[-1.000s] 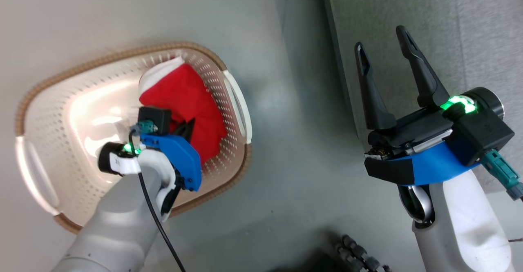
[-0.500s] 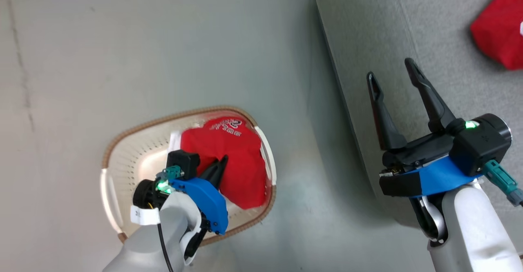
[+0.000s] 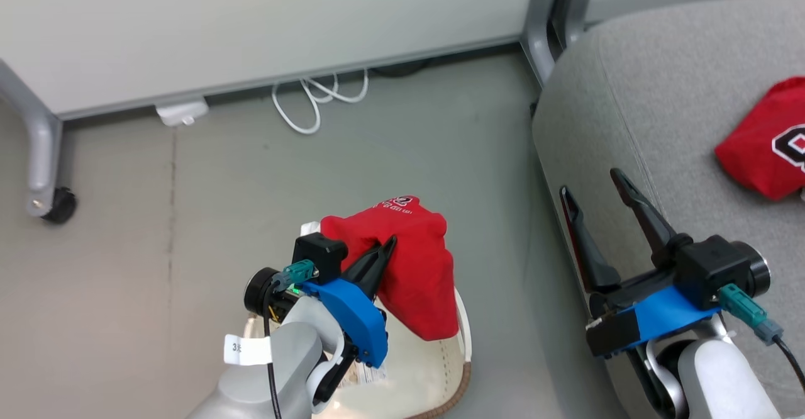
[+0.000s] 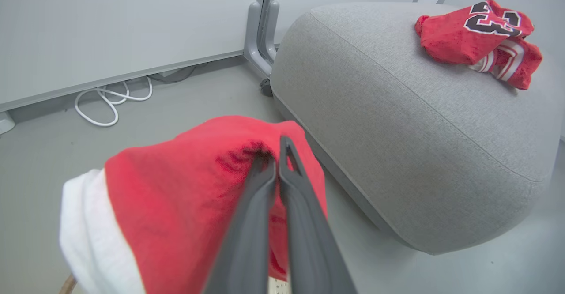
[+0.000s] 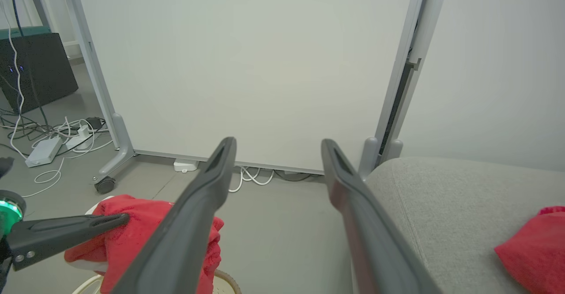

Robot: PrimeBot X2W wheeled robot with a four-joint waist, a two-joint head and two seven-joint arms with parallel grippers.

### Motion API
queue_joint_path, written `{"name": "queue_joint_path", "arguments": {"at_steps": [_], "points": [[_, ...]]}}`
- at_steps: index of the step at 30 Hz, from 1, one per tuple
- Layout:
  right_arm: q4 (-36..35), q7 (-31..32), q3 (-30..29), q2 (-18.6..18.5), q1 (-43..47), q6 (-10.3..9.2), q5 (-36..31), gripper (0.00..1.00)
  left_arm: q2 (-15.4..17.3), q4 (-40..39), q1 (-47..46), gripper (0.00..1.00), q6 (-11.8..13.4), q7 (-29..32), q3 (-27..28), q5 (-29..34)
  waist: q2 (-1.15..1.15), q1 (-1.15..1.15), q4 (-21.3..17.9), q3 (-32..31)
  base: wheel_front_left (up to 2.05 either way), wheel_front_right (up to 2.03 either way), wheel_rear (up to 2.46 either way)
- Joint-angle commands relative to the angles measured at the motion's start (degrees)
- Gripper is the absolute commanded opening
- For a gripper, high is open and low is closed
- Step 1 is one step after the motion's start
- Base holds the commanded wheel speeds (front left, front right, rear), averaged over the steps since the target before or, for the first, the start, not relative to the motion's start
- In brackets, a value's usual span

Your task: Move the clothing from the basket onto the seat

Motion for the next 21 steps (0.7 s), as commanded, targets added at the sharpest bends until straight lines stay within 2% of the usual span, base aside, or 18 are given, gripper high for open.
{"name": "queue_joint_path", "arguments": {"at_steps": [1, 13, 21], "points": [[0.14, 0.21, -0.07, 0.07, 1.28, 0.01, 0.32, 1.0, 0.11, -0.68, 0.47, 0.0, -0.1, -0.26, 0.68, 0.83, -0.01, 0.02, 2.61, -3.85, 0.0, 0.0, 0.0], [0.45, 1.61, 0.66, 1.16, 4.47, 0.01, 0.55, 1.0, -0.8, -6.37, -3.69, 0.0, -0.1, -0.27, 3.18, 5.84, -0.01, 0.02, 5.24, -8.64, 0.0, 0.0, 0.0], [1.18, 2.04, 1.38, 1.51, 5.27, 0.01, 0.62, 1.0, -1.58, -6.51, -6.93, 0.0, -0.1, -0.27, 2.87, 6.87, -0.01, 0.02, 6.31, -10.47, 0.0, 0.0, 0.0]]}}
